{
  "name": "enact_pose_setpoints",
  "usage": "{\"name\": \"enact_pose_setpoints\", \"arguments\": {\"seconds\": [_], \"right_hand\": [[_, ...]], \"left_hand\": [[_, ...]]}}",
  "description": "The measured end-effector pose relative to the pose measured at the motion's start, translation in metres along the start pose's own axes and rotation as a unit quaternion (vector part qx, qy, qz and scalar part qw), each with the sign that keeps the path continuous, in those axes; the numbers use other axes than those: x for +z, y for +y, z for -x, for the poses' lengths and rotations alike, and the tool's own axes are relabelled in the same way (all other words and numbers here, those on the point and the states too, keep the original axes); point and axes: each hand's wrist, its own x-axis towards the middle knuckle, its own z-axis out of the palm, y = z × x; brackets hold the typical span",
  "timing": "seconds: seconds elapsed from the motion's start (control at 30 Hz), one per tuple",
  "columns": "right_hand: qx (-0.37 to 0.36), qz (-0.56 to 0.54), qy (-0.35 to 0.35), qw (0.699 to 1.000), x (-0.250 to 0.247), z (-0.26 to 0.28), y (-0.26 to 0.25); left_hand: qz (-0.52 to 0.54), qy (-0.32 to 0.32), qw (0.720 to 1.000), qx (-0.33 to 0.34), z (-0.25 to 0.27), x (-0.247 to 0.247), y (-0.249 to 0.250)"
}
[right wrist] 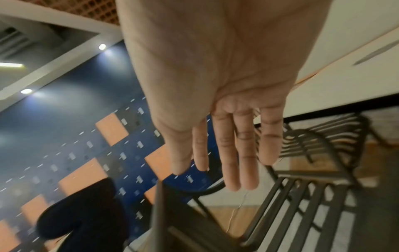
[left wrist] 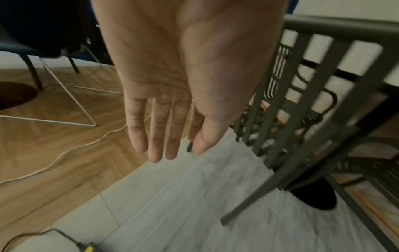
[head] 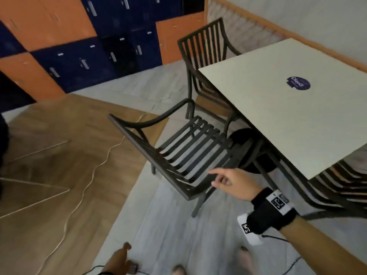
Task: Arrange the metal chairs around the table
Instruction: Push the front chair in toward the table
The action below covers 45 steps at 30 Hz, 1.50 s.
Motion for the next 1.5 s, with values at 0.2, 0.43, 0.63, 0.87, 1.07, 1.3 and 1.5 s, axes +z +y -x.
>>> {"name": "enact_pose_setpoints", "arguments": {"seconds": [0.2,0.43,0.63,0.87,1.07,1.3,1.5], "right_hand": [[-0.014,0.076,-0.072,0.994,0.083,-0.065,-0.087],[0.068,0.180,-0.034,0.981,0.125,-0.119,-0.094],[0.112,0.113,-0.014,0.987,0.139,-0.132,-0.091],[0.215,0.090,0.070,0.970,0.143,-0.143,-0.114],[0.324,0.078,0.090,0.938,0.164,-0.156,-0.140],[0.467,0.062,0.136,0.871,0.207,-0.178,-0.191],[0.526,0.090,0.163,0.830,0.246,-0.194,-0.224]], "left_hand": [[0.055,0.168,0.983,0.046,-0.040,-0.119,-0.043],[-0.043,0.343,0.911,0.227,-0.081,-0.283,0.046],[-0.249,0.324,0.843,0.351,-0.137,-0.352,0.095],[-0.387,0.235,0.794,0.405,-0.184,-0.376,0.099],[-0.437,0.182,0.745,0.470,-0.205,-0.395,0.092],[-0.517,0.088,0.690,0.499,-0.214,-0.421,0.081],[-0.572,0.077,0.645,0.501,-0.226,-0.435,0.071]]}}
